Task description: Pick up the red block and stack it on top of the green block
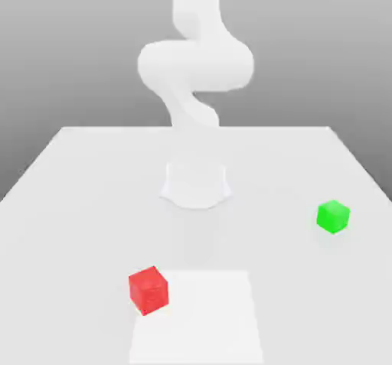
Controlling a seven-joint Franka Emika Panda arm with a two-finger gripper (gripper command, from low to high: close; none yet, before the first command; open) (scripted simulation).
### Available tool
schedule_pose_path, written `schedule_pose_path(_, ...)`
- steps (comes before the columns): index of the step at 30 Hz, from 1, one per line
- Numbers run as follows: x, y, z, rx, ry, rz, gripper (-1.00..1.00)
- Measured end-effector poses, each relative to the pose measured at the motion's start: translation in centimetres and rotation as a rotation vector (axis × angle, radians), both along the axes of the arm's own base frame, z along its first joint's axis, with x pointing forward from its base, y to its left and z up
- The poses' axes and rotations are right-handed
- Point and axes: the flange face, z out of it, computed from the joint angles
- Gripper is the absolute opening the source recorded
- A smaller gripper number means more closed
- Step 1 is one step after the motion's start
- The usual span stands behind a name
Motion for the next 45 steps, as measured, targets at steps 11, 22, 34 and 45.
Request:
schedule_pose_path(11, 7.3, -3.4, -18.9, 0.025, 0.270, -0.340, 0.00)
schedule_pose_path(22, 5.6, -8.1, -36.6, 0.178, 0.507, -0.638, 0.00)
schedule_pose_path(34, 1.1, -8.5, -47.1, 0.399, 0.643, -0.850, 0.00)
schedule_pose_path(45, 0.8, -8.4, -52.6, 0.398, 0.649, -0.851, 0.00)
